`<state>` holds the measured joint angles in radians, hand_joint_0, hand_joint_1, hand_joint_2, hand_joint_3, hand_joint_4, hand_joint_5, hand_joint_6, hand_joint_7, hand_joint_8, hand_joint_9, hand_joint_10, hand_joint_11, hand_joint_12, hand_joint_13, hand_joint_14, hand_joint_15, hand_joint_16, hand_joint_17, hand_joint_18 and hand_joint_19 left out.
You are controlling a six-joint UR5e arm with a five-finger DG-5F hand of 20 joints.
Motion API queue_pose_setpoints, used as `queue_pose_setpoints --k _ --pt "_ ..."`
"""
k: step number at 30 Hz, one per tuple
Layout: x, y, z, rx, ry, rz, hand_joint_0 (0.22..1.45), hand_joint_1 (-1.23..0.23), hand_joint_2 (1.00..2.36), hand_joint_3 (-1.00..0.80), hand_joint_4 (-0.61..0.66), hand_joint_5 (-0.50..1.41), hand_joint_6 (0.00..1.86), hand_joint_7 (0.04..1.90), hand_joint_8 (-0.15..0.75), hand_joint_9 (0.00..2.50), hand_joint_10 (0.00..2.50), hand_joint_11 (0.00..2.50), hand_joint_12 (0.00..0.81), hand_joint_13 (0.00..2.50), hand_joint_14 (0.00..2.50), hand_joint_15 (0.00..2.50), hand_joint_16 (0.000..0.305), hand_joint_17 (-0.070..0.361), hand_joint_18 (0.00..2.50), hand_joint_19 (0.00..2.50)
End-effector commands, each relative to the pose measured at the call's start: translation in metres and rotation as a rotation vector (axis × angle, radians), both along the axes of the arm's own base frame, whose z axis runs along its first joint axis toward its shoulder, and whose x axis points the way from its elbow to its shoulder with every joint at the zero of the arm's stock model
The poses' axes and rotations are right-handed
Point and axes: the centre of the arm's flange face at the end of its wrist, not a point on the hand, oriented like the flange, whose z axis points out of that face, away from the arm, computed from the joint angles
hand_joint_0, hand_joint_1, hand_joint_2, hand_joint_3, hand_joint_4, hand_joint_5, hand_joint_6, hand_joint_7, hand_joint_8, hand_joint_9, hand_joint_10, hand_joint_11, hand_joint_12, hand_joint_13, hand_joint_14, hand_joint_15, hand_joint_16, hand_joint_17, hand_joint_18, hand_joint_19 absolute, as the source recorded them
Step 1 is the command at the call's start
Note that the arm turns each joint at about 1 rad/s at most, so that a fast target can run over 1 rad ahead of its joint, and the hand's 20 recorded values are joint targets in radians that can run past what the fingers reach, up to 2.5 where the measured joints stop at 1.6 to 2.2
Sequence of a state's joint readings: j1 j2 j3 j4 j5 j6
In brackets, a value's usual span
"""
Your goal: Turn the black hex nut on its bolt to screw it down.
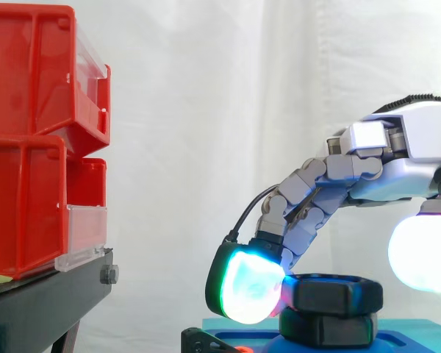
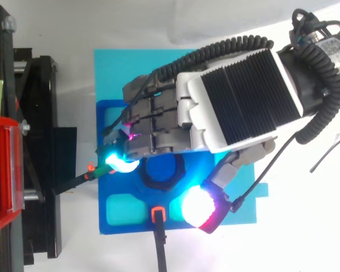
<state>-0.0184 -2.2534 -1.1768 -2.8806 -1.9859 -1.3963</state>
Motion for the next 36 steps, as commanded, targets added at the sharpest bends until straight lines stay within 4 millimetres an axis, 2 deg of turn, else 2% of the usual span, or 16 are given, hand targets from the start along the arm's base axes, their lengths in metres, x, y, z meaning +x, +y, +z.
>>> queue_pose_setpoints --k 1,14,17,19,23,24,29,33,36 --pt "-0.002 -0.008 0.0 -0.003 -0.002 0.004 0.45 -0.44 1.0 -0.5 0.3 -0.2 0.85 0.62 0.354 0.74 0.01 0.54 0.352 0.74 0.01 0.23 0.045 0.102 0.63 0.29" --pt "-0.003 -0.016 0.001 -0.002 -0.016 0.008 0.45 -0.44 1.0 -0.5 0.3 -0.2 0.83 0.61 0.354 0.74 0.01 0.54 0.344 0.74 0.01 0.21 0.045 0.102 0.64 0.29" --pt "0.002 -0.014 0.012 -0.002 -0.039 0.013 0.45 -0.44 1.0 -0.5 0.31 -0.2 0.77 0.65 0.355 0.74 0.01 0.53 0.352 0.74 0.01 0.23 0.046 0.103 0.65 0.29" --pt "0.006 -0.011 0.022 0.002 -0.048 0.022 0.45 -0.44 1.0 -0.5 0.32 -0.2 0.64 0.82 0.351 0.73 0.01 0.54 0.363 0.76 0.01 0.25 0.046 0.103 0.65 0.29" --pt "0.008 -0.009 0.03 0.006 -0.047 0.024 0.45 -0.44 1.0 -0.5 0.32 -0.19 0.53 1.0 0.347 0.73 0.01 0.53 0.365 0.77 0.01 0.25 0.046 0.103 0.65 0.29" --pt "0.009 -0.007 0.033 0.008 -0.047 0.025 0.45 -0.44 1.0 -0.5 0.32 -0.18 0.5 1.05 0.347 0.72 0.01 0.53 0.366 0.77 0.01 0.25 0.046 0.103 0.65 0.3" --pt "0.013 0.004 0.032 0.019 -0.039 0.005 0.45 -0.44 1.0 -0.5 0.3 -0.18 0.5 0.98 0.343 0.72 0.01 0.52 0.362 0.76 0.01 0.25 0.046 0.104 0.65 0.31" --pt "0.016 0.022 0.032 0.018 -0.034 -0.003 0.45 -0.35 1.0 -0.5 0.26 -0.17 0.5 0.92 0.338 0.71 0.01 0.49 0.362 0.73 0.01 0.25 0.046 0.104 0.62 0.32" --pt "0.018 0.031 0.031 0.021 -0.031 -0.006 0.45 -0.32 1.0 -0.5 0.27 -0.16 0.5 0.98 0.341 0.7 0.01 0.49 0.363 0.72 0.01 0.26 0.046 0.103 0.59 0.31"
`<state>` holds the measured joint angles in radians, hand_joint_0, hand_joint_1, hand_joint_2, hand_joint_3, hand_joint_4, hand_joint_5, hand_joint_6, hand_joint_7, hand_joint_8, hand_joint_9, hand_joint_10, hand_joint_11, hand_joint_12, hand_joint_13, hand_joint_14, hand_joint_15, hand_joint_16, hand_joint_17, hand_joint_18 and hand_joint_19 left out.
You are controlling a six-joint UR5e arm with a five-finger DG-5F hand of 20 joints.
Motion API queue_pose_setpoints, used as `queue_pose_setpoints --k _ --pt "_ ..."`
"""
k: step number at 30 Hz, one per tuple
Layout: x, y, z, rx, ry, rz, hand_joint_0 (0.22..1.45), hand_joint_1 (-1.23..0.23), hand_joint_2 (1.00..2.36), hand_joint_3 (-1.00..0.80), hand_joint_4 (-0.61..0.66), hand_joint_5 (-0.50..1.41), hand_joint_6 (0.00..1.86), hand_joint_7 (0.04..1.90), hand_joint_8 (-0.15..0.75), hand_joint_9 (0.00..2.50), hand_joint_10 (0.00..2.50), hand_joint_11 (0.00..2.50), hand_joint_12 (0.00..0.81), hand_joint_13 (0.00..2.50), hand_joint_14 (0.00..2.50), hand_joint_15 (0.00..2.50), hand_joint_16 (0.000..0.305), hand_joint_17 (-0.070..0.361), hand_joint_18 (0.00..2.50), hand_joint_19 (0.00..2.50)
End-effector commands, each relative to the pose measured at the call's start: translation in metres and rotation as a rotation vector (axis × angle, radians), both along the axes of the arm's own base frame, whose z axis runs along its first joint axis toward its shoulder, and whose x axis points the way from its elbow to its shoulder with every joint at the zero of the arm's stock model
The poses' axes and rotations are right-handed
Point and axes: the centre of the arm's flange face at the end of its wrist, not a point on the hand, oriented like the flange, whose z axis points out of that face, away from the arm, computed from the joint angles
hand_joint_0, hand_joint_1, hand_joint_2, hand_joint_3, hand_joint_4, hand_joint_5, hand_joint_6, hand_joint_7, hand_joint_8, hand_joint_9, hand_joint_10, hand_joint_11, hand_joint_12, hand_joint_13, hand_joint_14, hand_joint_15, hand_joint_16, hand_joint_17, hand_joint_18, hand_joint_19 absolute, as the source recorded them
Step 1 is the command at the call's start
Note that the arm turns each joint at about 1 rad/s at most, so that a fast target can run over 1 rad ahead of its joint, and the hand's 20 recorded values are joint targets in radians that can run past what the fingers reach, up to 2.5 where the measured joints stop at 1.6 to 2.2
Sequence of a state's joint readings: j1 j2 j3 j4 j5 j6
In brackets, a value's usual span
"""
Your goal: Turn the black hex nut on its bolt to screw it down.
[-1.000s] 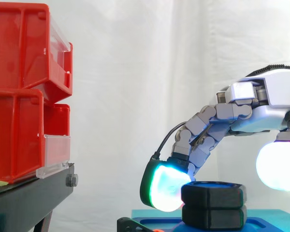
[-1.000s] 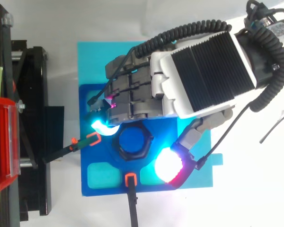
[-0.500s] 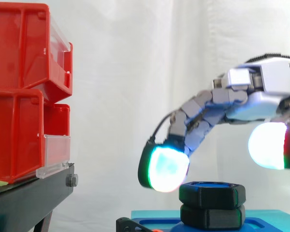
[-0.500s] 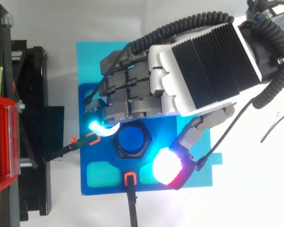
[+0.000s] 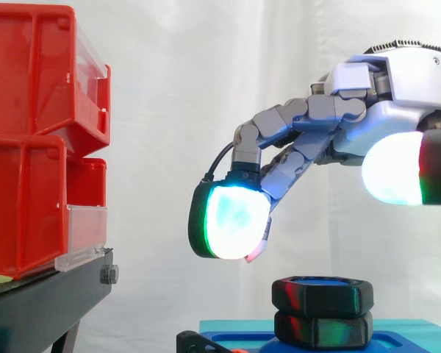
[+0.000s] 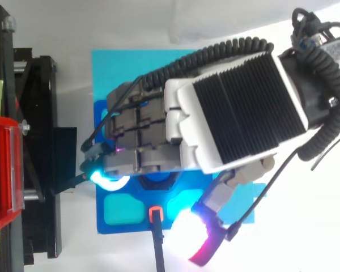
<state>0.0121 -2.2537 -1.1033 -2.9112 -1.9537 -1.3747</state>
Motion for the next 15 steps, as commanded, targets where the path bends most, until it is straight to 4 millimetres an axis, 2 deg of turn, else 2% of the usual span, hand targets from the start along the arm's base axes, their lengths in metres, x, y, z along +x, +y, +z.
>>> queue_pose_setpoints --k 1,3,9,15 --pt "0.003 0.014 -0.001 0.002 0.003 -0.004 0.45 -0.32 1.0 -0.5 0.27 -0.15 0.5 1.03 0.341 0.7 0.01 0.49 0.364 0.72 0.01 0.25 0.046 0.103 0.59 0.31" --pt "0.004 0.02 -0.001 0.002 0.003 -0.004 0.45 -0.34 1.0 -0.5 0.27 -0.15 0.5 1.08 0.34 0.7 0.01 0.49 0.366 0.71 0.01 0.25 0.046 0.103 0.59 0.31" --pt "0.003 0.03 -0.003 0.001 0.017 0.005 0.45 -0.37 1.0 -0.5 0.28 -0.17 0.6 0.92 0.343 0.7 0.01 0.5 0.366 0.71 0.01 0.25 0.046 0.103 0.59 0.31" --pt "0.0 0.033 -0.019 0.007 0.018 0.009 0.45 -0.38 1.0 -0.5 0.28 -0.18 0.62 0.88 0.341 0.7 0.01 0.51 0.365 0.71 0.01 0.25 0.046 0.104 0.59 0.31"
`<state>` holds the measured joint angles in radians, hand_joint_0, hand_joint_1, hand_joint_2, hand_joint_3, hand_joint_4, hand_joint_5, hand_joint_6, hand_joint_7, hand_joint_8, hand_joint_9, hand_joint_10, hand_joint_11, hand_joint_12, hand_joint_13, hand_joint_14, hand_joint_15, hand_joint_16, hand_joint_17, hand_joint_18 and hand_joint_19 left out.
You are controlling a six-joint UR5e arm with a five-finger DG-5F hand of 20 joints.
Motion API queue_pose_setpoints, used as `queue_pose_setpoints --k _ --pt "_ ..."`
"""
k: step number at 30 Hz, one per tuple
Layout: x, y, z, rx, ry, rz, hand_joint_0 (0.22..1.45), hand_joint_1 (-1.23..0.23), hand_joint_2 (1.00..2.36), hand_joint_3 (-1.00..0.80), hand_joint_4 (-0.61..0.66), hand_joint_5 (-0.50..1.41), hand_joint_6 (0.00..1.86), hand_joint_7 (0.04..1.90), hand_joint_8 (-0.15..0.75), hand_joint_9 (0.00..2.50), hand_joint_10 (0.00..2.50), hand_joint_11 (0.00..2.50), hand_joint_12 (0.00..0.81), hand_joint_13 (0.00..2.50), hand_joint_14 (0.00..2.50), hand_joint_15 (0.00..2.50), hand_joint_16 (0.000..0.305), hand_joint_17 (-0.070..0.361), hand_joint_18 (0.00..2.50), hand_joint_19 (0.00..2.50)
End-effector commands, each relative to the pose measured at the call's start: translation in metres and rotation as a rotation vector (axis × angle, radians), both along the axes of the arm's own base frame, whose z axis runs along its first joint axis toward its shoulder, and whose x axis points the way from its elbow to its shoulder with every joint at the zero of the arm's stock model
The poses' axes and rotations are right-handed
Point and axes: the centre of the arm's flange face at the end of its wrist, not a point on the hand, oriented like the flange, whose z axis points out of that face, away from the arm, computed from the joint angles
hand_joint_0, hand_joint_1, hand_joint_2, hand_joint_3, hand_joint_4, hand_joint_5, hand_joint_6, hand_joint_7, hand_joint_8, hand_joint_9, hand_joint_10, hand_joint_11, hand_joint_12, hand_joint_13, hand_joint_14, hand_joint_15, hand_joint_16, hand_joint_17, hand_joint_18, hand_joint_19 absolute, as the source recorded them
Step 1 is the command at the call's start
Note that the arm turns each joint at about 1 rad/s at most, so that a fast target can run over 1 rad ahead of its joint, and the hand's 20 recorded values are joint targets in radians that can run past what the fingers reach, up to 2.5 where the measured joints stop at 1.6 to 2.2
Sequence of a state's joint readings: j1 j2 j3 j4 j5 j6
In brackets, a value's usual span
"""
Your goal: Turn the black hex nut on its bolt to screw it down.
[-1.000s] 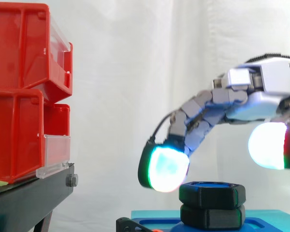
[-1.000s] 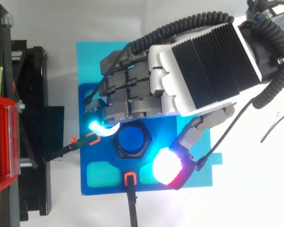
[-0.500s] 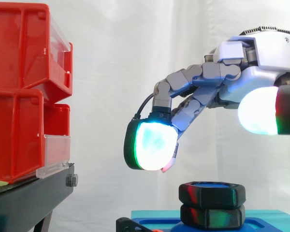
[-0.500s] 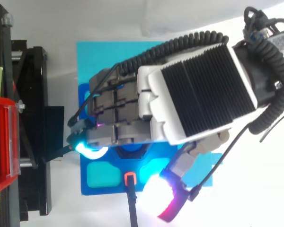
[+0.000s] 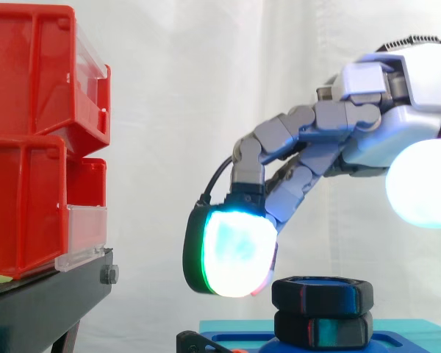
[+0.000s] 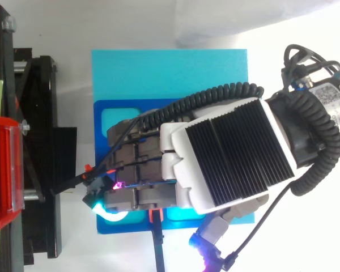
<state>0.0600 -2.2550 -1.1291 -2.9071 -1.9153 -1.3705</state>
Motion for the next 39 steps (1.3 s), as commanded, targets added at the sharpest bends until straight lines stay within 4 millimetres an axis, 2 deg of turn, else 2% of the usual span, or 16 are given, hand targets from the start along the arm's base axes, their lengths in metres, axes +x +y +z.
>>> queue_pose_setpoints --k 1,11,16,29,39 --pt "-0.001 0.001 -0.007 0.005 -0.006 -0.003 0.45 -0.38 1.0 -0.5 0.28 -0.18 0.62 0.88 0.341 0.7 0.01 0.51 0.366 0.71 0.01 0.25 0.046 0.104 0.59 0.31" --pt "-0.002 0.0 -0.008 0.005 0.005 0.0 0.45 -0.4 1.0 -0.5 0.29 -0.19 0.64 0.84 0.343 0.7 0.01 0.53 0.366 0.72 0.01 0.26 0.046 0.104 0.6 0.3" --pt "-0.005 -0.002 -0.015 0.006 0.013 -0.003 0.45 -0.4 1.0 -0.5 0.29 -0.2 0.72 0.72 0.346 0.7 0.01 0.53 0.367 0.72 0.01 0.26 0.046 0.104 0.6 0.29" --pt "-0.008 0.0 -0.017 0.007 0.043 0.002 0.46 -0.39 1.0 -0.5 0.3 -0.22 0.82 0.6 0.343 0.7 0.01 0.55 0.363 0.73 0.01 0.26 0.045 0.102 0.61 0.29" --pt "-0.011 -0.011 -0.018 0.005 0.044 0.022 0.46 -0.39 1.0 -0.5 0.31 -0.22 0.84 0.6 0.347 0.7 0.01 0.55 0.365 0.74 0.01 0.26 0.045 0.102 0.62 0.29"
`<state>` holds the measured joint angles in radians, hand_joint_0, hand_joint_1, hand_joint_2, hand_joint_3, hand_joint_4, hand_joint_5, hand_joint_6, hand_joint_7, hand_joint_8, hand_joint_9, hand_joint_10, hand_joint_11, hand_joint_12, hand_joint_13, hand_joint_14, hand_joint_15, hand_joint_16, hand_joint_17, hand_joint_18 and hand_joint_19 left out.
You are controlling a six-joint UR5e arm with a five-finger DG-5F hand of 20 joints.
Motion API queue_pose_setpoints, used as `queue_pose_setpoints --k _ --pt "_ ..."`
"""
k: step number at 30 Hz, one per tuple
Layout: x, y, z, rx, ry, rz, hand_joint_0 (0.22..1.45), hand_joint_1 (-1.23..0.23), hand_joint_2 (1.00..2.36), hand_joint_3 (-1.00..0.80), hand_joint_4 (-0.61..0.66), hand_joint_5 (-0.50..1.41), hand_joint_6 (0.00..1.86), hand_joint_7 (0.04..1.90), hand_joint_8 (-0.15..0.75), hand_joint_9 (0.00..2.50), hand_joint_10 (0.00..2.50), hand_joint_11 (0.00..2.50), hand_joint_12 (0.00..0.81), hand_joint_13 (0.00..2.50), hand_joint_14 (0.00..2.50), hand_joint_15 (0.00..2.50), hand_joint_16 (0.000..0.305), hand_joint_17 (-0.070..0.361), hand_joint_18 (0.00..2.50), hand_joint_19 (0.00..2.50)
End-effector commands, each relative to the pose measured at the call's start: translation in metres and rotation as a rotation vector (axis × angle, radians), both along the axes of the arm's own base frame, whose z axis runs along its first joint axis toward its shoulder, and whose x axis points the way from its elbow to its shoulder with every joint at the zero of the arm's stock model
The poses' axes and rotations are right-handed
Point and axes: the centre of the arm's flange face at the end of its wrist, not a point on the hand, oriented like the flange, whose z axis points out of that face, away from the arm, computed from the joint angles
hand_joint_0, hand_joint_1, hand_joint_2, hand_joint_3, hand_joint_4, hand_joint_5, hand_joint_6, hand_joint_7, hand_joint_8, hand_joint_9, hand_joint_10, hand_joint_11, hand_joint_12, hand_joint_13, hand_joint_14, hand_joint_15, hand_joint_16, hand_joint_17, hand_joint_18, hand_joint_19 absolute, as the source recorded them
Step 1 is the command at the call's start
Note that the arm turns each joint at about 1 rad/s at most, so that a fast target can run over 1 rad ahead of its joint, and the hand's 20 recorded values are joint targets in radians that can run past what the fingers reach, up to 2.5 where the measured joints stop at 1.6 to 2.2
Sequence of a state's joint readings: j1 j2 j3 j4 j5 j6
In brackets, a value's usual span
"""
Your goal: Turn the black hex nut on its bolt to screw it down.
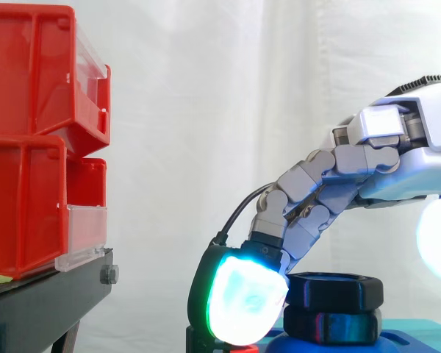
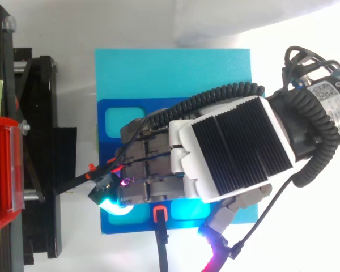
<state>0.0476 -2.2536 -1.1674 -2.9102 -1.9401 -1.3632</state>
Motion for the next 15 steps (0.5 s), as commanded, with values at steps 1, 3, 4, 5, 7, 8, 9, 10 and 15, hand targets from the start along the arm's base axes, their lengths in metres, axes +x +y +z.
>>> queue_pose_setpoints --k 1,3,4,5,7,8,9,10,15 --pt "-0.001 -0.004 0.0 0.0 -0.001 0.009 0.46 -0.39 1.0 -0.5 0.31 -0.22 0.84 0.6 0.346 0.71 0.01 0.56 0.365 0.74 0.01 0.27 0.045 0.102 0.62 0.29" --pt "-0.001 -0.007 -0.001 0.001 -0.001 0.011 0.46 -0.39 1.0 -0.5 0.31 -0.22 0.85 0.6 0.347 0.71 0.01 0.57 0.364 0.74 0.01 0.26 0.045 0.102 0.62 0.29" --pt "-0.002 -0.008 -0.001 0.001 -0.001 0.009 0.46 -0.39 1.0 -0.5 0.31 -0.22 0.85 0.6 0.347 0.71 0.01 0.57 0.364 0.74 0.01 0.26 0.045 0.102 0.62 0.29" --pt "-0.002 -0.01 0.0 0.001 -0.002 0.011 0.46 -0.39 1.0 -0.5 0.31 -0.22 0.85 0.6 0.346 0.71 0.01 0.56 0.363 0.75 0.01 0.26 0.045 0.102 0.63 0.29" --pt "-0.002 -0.012 -0.001 0.001 -0.001 0.014 0.46 -0.39 1.0 -0.5 0.3 -0.22 0.86 0.6 0.348 0.71 0.01 0.56 0.364 0.74 0.01 0.26 0.045 0.102 0.63 0.29" --pt "-0.003 -0.013 0.0 0.001 -0.002 0.013 0.46 -0.39 1.0 -0.5 0.31 -0.22 0.86 0.59 0.347 0.71 0.01 0.58 0.364 0.75 0.01 0.26 0.045 0.102 0.63 0.29" --pt "-0.003 -0.015 0.001 0.001 -0.004 0.013 0.46 -0.39 1.0 -0.5 0.31 -0.22 0.86 0.59 0.347 0.71 0.01 0.58 0.361 0.75 0.01 0.26 0.045 0.102 0.63 0.29" --pt "-0.003 -0.016 0.001 0.001 -0.004 0.013 0.46 -0.39 1.0 -0.5 0.31 -0.22 0.86 0.6 0.348 0.71 0.01 0.57 0.359 0.75 0.01 0.26 0.045 0.102 0.63 0.3" --pt "-0.004 -0.021 0.001 0.004 -0.011 0.022 0.46 -0.42 1.0 -0.5 0.31 -0.22 0.86 0.59 0.349 0.72 0.01 0.57 0.356 0.75 0.01 0.25 0.046 0.103 0.64 0.3"
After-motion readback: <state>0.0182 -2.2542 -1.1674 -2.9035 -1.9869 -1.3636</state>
